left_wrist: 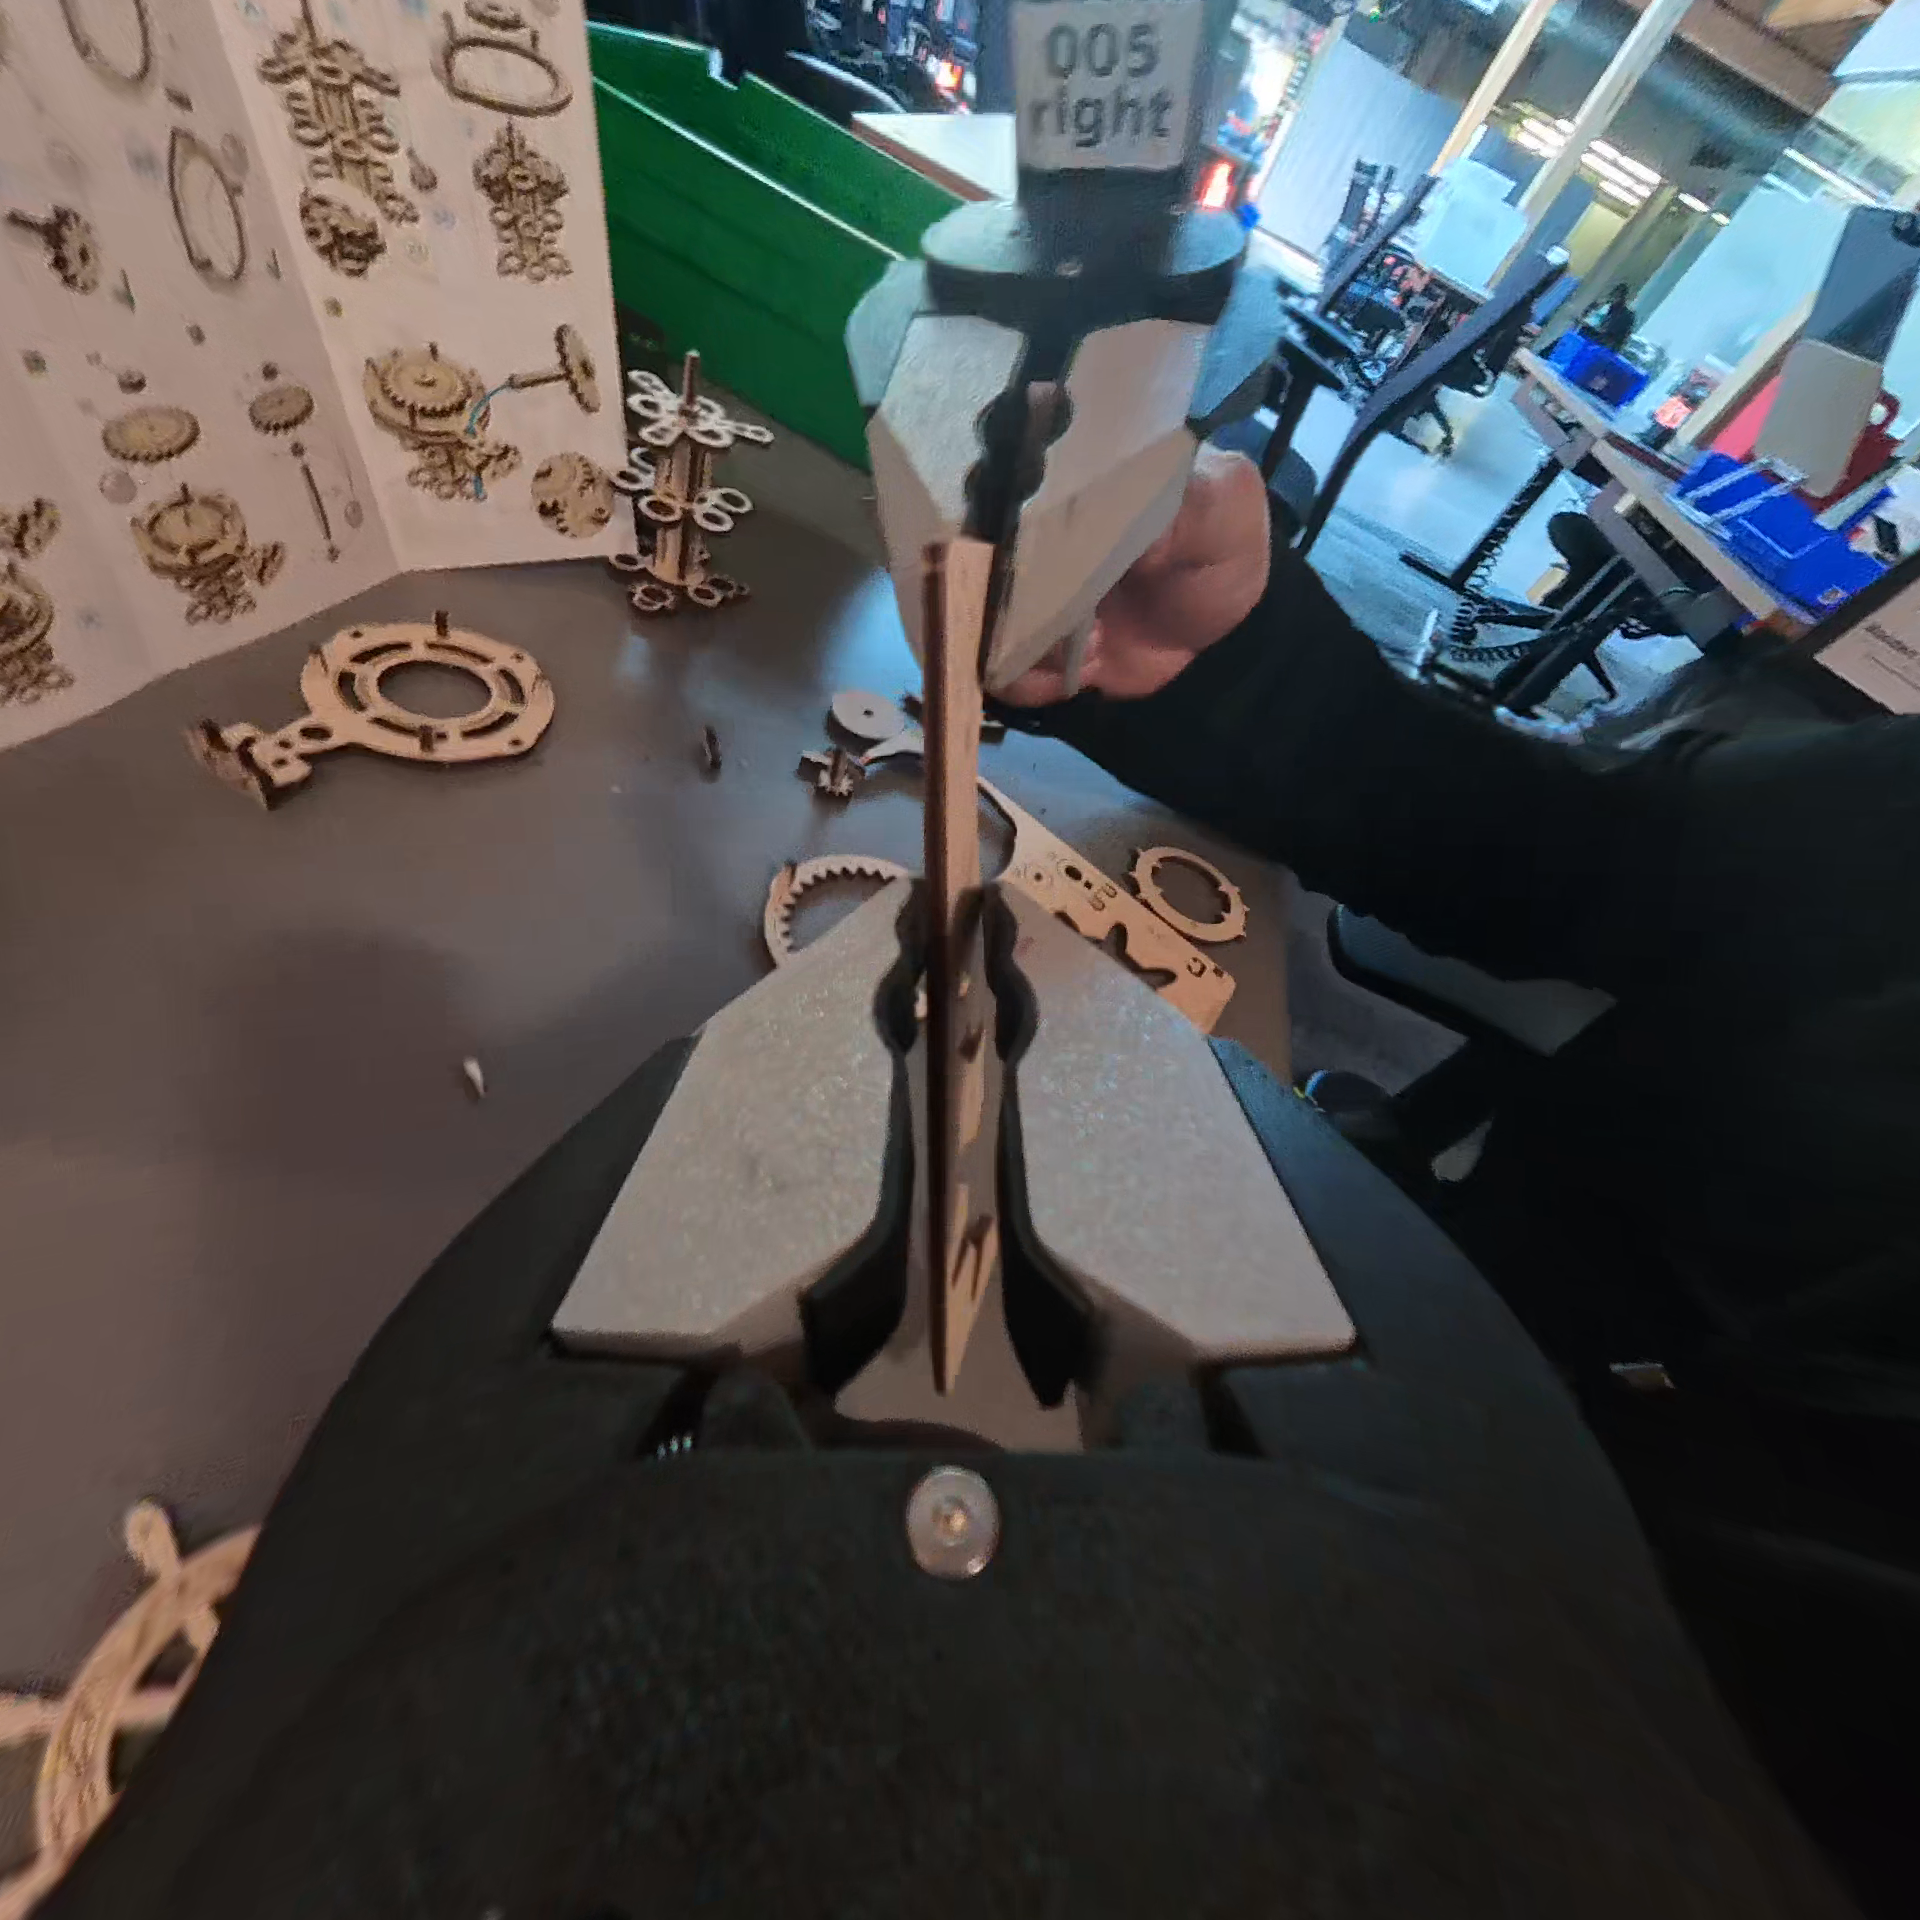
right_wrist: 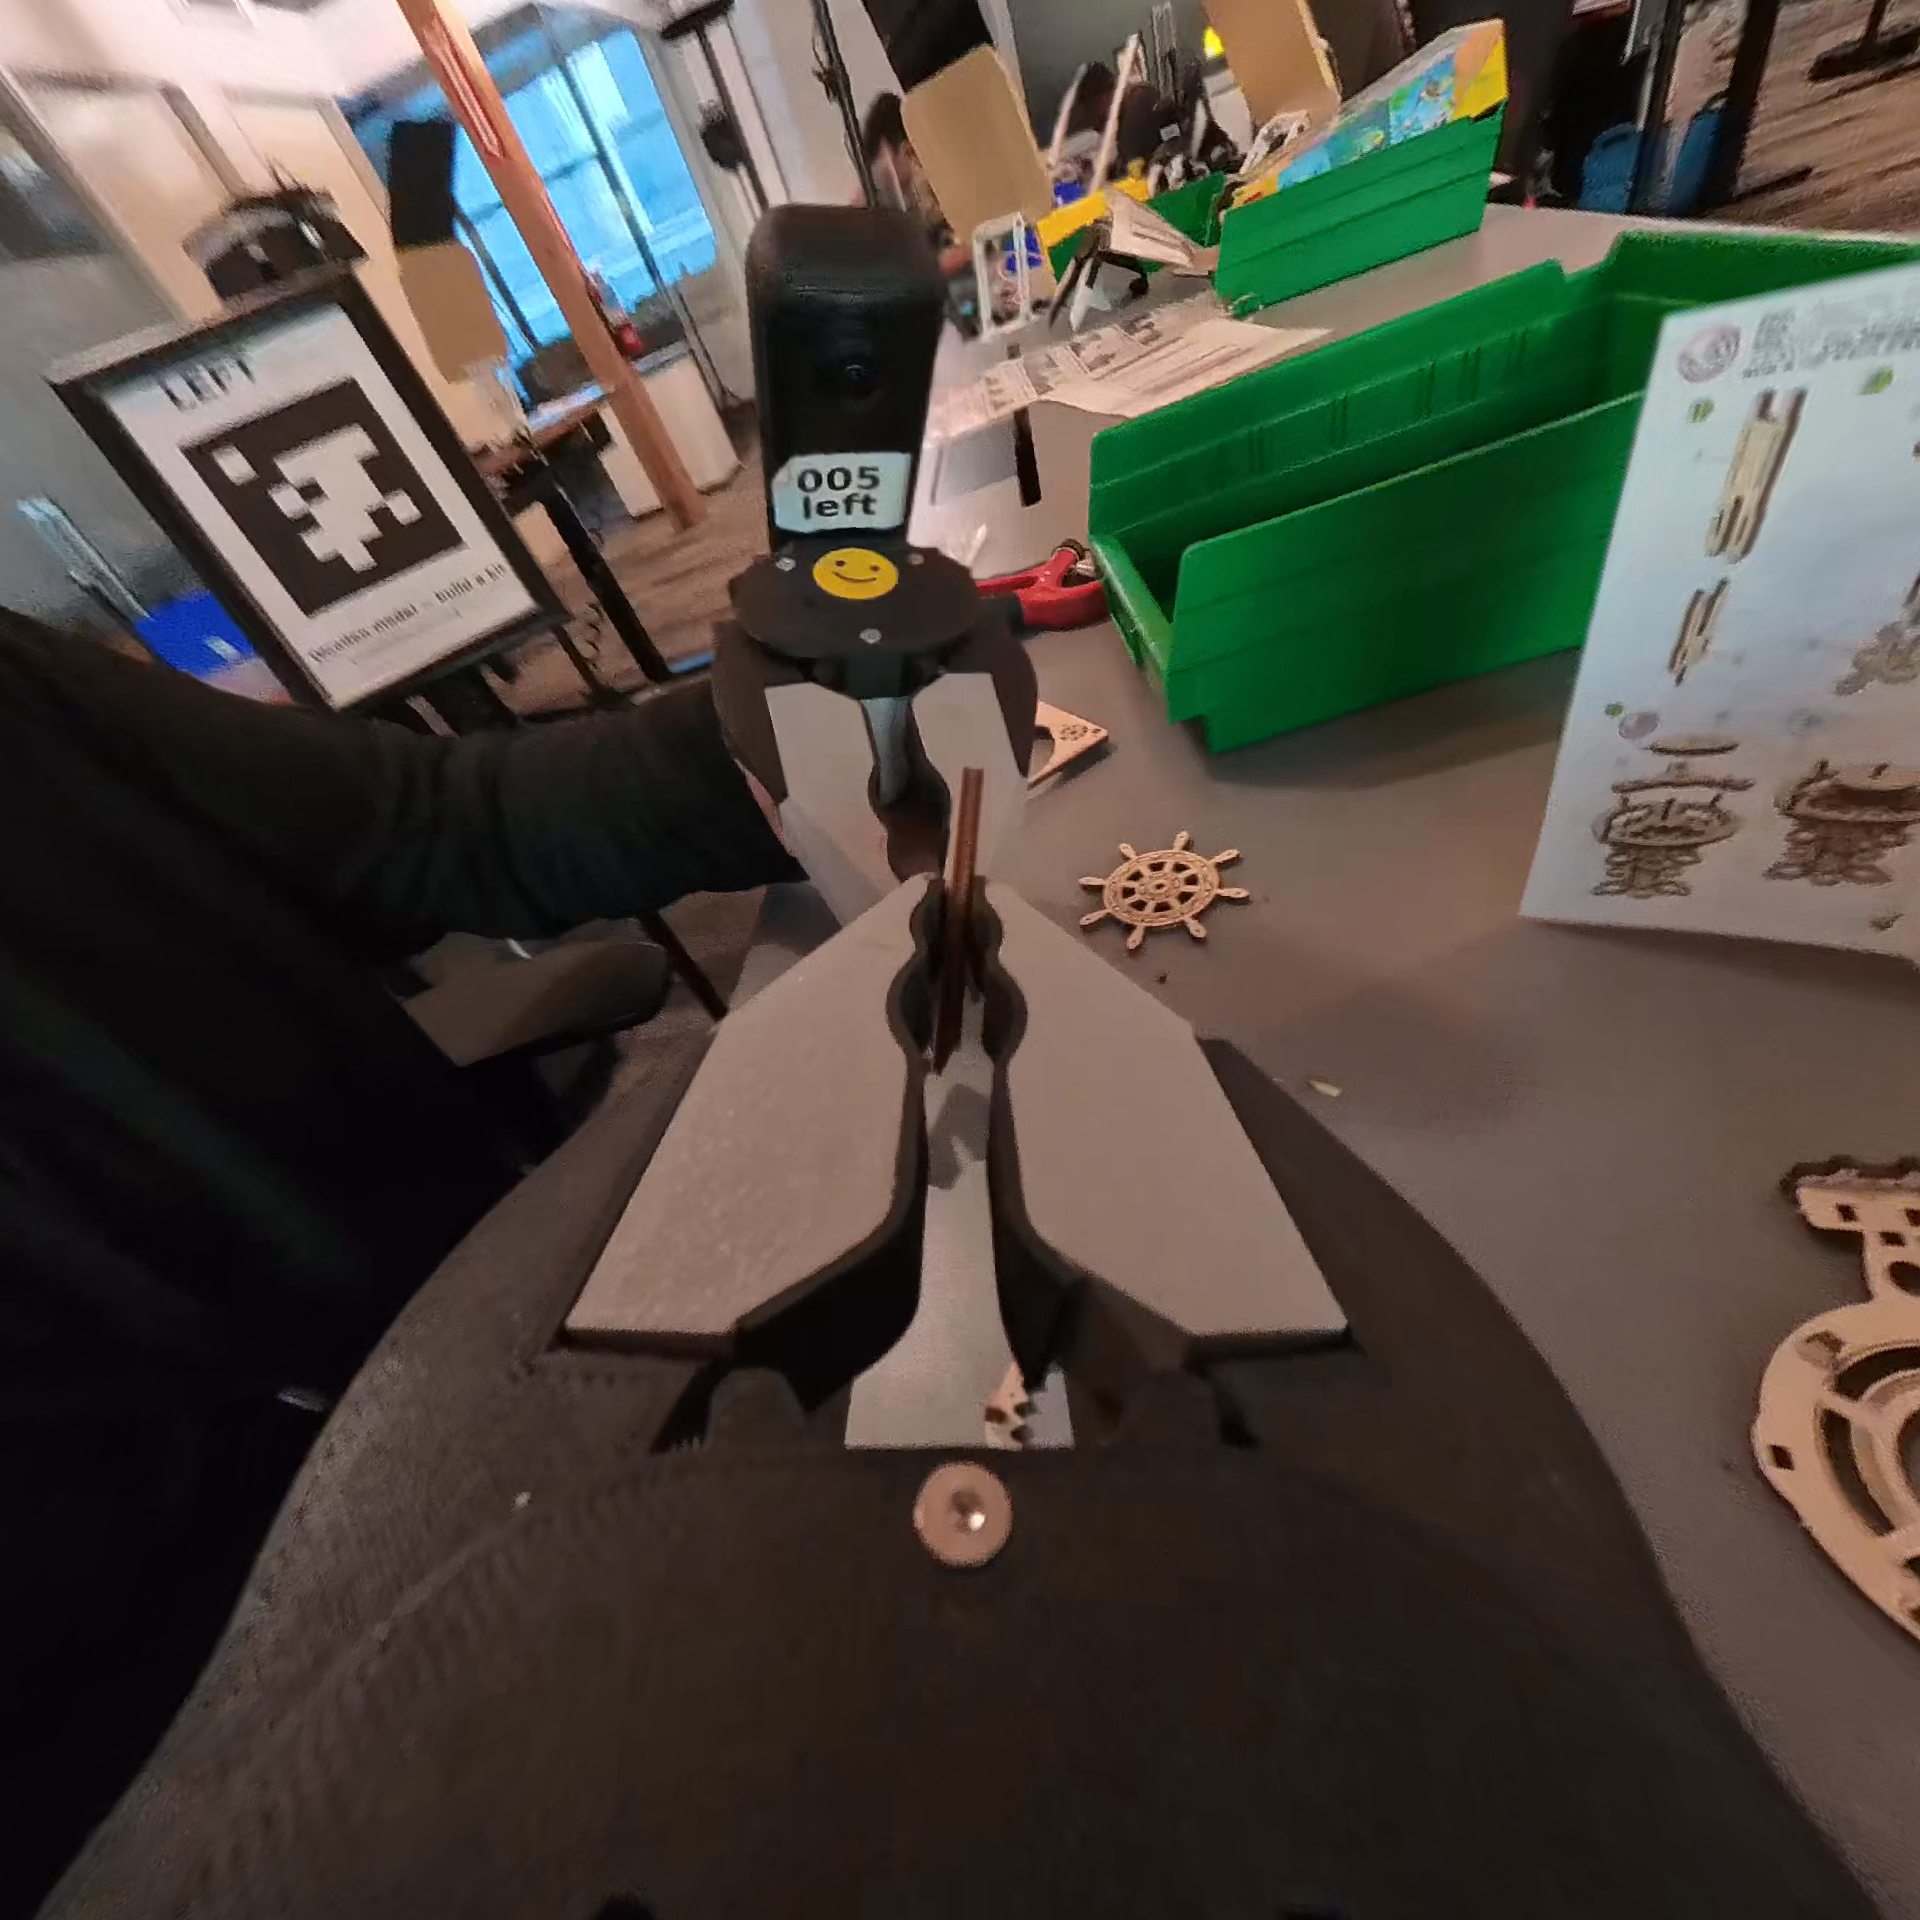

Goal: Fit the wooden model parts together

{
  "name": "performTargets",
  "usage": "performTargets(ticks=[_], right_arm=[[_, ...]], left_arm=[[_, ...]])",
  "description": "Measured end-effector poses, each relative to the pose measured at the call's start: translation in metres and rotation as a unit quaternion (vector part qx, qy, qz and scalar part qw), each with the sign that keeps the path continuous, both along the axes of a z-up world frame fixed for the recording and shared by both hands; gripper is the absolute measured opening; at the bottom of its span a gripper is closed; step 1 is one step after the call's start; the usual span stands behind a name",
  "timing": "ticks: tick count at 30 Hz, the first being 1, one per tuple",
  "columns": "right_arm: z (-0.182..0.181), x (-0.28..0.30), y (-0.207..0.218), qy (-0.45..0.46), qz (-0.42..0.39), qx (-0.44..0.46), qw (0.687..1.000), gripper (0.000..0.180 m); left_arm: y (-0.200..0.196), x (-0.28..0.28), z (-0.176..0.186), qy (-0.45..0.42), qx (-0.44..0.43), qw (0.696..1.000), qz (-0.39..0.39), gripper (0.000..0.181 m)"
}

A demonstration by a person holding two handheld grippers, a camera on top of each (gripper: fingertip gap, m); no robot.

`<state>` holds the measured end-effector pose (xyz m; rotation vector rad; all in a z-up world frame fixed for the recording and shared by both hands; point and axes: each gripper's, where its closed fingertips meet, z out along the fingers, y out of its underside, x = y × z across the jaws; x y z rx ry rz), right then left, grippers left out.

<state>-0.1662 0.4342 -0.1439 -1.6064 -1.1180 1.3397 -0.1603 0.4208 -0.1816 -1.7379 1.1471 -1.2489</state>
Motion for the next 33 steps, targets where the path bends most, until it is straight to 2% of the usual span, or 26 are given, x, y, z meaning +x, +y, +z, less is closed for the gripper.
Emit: performTargets(ticks=[9,10,12,14,17,20,24,26,33], right_arm=[[-0.003,0.017,0.018,0.029,-0.007,-0.047,0.998,0.000],[-0.006,0.018,0.020,0.026,-0.009,-0.051,0.998,0.000],[-0.011,0.017,0.024,0.024,-0.011,-0.067,0.997,0.000],[-0.013,0.016,0.024,0.030,-0.002,-0.086,0.996,0.000],[-0.018,0.016,0.027,0.023,-0.007,-0.098,0.995,0.000],[-0.019,0.018,0.030,0.026,-0.014,-0.106,0.994,0.000],[-0.018,0.012,0.025,0.026,-0.001,-0.102,0.994,0.000],[-0.021,0.009,0.025,0.017,-0.004,-0.100,0.995,0.000],[-0.027,0.010,0.028,-0.003,-0.020,-0.088,0.996,0.003]], left_arm=[[0.019,0.029,0.009,-0.058,-0.008,0.998,-0.030,0.000],[0.020,0.030,0.006,-0.058,-0.016,0.998,-0.027,0.002],[0.014,0.029,0.005,-0.053,-0.028,0.997,-0.042,0.022],[0.017,0.026,0.008,-0.069,-0.034,0.996,-0.038,0.020],[0.022,0.018,0.014,-0.089,-0.075,0.992,-0.038,0.028],[0.036,0.007,0.019,-0.106,-0.075,0.992,-0.010,0.012],[0.030,0.014,0.005,-0.075,-0.084,0.993,-0.026,0.019],[0.026,0.018,-0.001,-0.057,-0.062,0.996,-0.033,0.005],[0.029,0.016,-0.004,-0.050,-0.038,0.998,-0.019,0.006]])
